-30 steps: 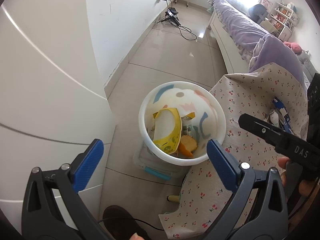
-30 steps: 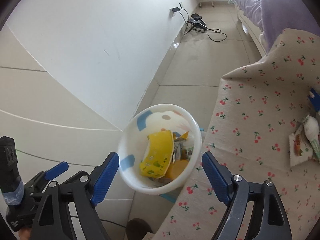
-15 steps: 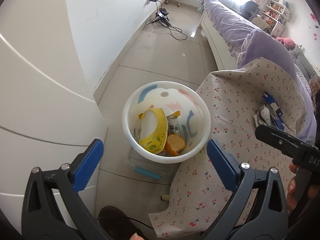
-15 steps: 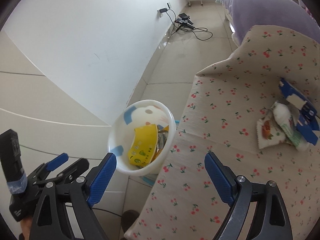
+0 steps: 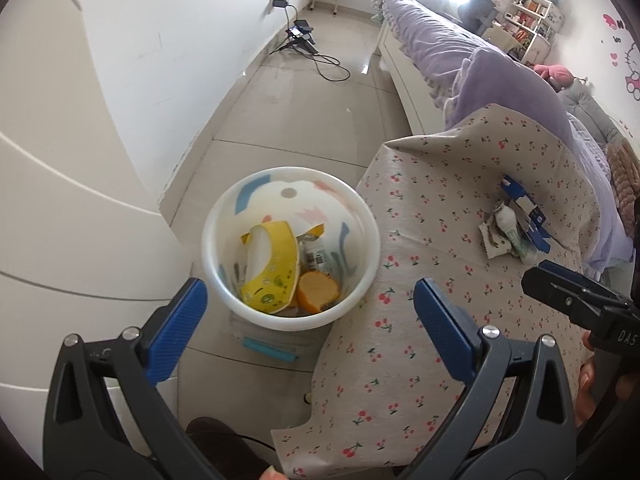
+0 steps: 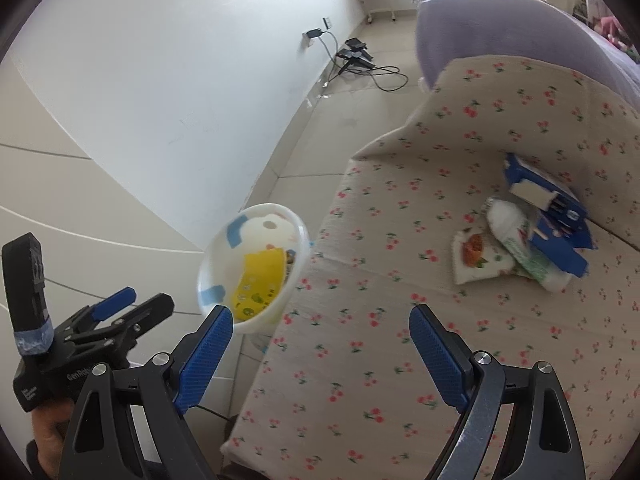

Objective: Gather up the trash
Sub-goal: 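Move the right gripper back to the blue carton on the bench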

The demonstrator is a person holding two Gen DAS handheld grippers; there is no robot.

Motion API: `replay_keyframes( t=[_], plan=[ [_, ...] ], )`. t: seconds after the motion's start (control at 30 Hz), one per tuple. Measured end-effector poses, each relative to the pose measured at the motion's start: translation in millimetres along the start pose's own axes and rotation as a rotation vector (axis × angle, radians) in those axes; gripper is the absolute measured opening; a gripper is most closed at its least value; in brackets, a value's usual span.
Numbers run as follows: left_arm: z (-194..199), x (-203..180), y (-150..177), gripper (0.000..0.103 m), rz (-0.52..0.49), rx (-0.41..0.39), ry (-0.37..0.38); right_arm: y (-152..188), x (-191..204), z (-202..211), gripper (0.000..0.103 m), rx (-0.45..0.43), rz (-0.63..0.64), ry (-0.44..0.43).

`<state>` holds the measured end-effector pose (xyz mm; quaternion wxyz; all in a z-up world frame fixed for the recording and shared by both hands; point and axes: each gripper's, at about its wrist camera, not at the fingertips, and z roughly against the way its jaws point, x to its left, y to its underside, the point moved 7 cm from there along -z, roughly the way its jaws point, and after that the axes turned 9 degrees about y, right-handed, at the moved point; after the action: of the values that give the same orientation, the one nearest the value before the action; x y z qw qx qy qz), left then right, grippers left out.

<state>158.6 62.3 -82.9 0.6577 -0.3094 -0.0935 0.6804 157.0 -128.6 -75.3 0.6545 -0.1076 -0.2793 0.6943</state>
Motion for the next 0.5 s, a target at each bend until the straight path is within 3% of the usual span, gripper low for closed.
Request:
replay_keyframes(
  t=[0.5],
  plan=[
    [-20,-47,-6,0.102,-0.04,-0.02,0.038,20,-93,10,0.092,-0.007,-0.074,0.098]
  ],
)
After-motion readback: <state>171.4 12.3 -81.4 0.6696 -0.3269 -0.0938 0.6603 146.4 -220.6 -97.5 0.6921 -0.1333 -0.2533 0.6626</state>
